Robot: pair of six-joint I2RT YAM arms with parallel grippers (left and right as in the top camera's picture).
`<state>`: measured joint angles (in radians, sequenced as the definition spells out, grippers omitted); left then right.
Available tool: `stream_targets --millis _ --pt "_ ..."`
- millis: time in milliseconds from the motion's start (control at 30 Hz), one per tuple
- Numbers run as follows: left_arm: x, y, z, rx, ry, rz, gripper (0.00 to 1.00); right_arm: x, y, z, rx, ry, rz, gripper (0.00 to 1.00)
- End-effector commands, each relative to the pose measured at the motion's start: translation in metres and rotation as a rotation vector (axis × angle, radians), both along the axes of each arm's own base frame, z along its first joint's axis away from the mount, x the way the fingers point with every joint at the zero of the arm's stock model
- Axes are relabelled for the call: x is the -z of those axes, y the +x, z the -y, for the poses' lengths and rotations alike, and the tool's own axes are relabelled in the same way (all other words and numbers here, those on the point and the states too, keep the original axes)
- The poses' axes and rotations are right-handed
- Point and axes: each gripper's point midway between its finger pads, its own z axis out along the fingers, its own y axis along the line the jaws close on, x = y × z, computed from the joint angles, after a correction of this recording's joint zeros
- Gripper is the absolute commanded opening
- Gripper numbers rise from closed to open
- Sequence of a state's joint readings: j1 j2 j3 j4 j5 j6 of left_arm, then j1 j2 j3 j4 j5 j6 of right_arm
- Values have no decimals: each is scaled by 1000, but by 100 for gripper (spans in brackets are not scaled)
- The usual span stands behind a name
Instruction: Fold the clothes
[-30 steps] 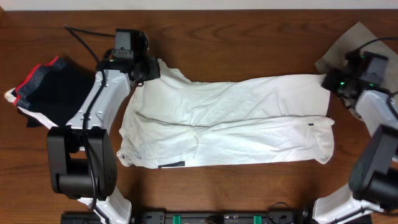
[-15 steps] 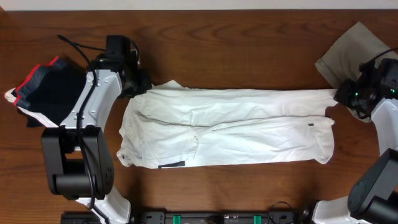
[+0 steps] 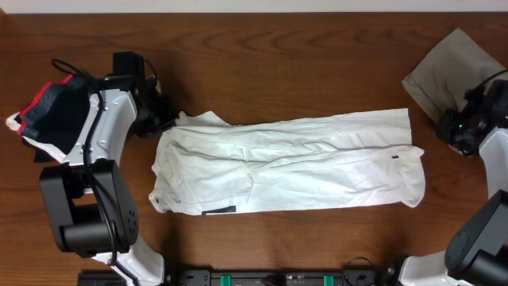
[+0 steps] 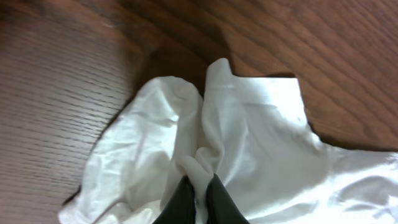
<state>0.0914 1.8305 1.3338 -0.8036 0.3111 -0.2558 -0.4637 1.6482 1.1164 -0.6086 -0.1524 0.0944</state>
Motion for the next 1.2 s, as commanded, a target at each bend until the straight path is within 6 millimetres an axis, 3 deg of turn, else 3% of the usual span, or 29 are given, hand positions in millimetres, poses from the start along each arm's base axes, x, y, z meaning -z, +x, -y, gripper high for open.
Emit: stream_targets --millis 0,167,300,400,567,800,1167 --pt "-2 2 4 -5 -30 10 6 -13 10 -9 -45 34 60 7" --pt "-3 4 4 -3 -29 21 6 -11 21 -21 -87 60 86 25" --pt "-3 6 8 7 -28 30 6 7 30 -26 -104 79 73 27" --pt "-4 9 12 18 -28 41 6 24 41 -38 -142 146 85 38" --pt "-5 13 18 36 -26 60 6 54 54 -46 -146 198 80 38" --pt "-5 14 19 37 -25 66 6 73 72 -58 -177 209 107 42" --pt "-6 17 18 37 -25 78 6 95 77 -45 -142 106 71 42"
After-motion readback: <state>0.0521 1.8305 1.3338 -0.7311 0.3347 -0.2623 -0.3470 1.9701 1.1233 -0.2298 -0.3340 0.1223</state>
